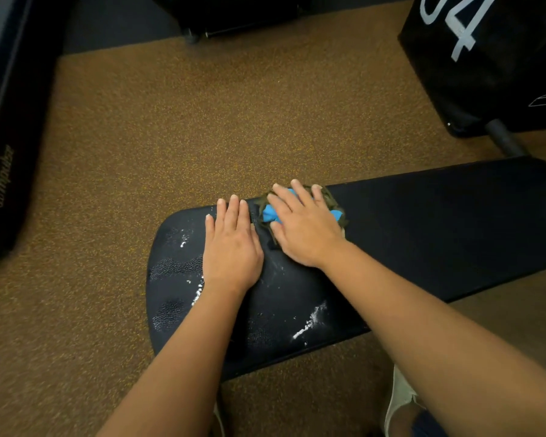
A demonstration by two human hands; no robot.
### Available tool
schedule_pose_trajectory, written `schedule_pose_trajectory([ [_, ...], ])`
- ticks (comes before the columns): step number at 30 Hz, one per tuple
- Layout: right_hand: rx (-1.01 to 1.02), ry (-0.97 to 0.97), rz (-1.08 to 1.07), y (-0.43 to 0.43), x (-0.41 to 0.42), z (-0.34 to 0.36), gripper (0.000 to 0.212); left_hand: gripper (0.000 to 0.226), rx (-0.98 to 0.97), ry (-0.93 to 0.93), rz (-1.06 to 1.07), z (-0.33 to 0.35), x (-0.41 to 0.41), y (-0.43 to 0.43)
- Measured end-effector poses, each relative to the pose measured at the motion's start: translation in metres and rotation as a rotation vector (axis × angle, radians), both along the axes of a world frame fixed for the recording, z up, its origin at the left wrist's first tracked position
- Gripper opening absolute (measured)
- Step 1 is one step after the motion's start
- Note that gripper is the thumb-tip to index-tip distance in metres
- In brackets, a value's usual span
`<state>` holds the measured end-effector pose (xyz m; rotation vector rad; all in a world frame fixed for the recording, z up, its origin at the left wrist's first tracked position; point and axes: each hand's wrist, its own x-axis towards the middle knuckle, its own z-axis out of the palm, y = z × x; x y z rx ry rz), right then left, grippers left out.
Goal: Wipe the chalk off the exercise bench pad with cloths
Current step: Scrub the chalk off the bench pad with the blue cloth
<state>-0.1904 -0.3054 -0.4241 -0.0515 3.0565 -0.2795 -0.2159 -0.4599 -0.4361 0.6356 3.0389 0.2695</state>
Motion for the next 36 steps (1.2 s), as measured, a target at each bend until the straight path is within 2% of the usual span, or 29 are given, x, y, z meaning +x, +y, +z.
schedule_pose_trajectory([
  [2,-0.004,0.014,0.117,0.019,0.008,0.0,0.055,0.066,0.009,-0.001,-0.007,0.001,0.0,0.0],
  [3,0.008,-0.002,0.1,0.028,0.007,0.0,0.056,0.065,0.014,-0.002,-0.008,0.001,0.0,-0.001],
  [6,0.051,-0.078,-0.158,0.026,-0.011,-0.001,0.058,0.061,0.024,-0.01,-0.001,0.001,0.001,0.0],
  [8,0.047,-0.078,-0.233,0.001,-0.019,0.002,0.06,0.06,0.039,-0.01,0.002,0.0,0.0,-0.001],
  [13,0.023,-0.029,0.107,-0.014,0.012,0.004,0.059,0.056,0.072,-0.029,-0.01,-0.001,-0.002,-0.005],
  [15,0.026,-0.034,0.131,0.003,0.016,0.003,0.059,0.054,0.089,-0.035,-0.011,0.0,-0.001,-0.006],
  [20,0.048,-0.095,-0.242,-0.013,-0.006,0.003,0.063,0.058,0.104,-0.025,-0.008,0.001,-0.001,-0.005],
  [23,0.037,-0.064,-0.086,-0.036,0.013,0.0,0.064,0.062,0.089,-0.039,-0.015,0.002,0.0,-0.005],
  [26,0.076,-0.044,0.071,-0.015,0.034,0.0,0.064,0.063,0.083,-0.043,-0.021,0.004,0.001,-0.007],
  [29,0.088,-0.11,-0.098,0.008,0.021,0.002,0.063,0.059,0.082,-0.032,-0.013,0.004,0.003,-0.008],
  [32,0.06,-0.124,-0.247,-0.012,0.01,0.006,0.065,0.057,0.075,-0.035,0.006,0.003,0.006,-0.008],
  [33,0.042,-0.111,-0.213,-0.021,0.014,0.006,0.065,0.059,0.071,-0.038,0.013,0.002,0.006,-0.008],
  [36,0.053,-0.057,0.084,-0.023,0.041,0.004,0.063,0.06,0.055,-0.056,0.0,0.003,0.009,-0.009],
])
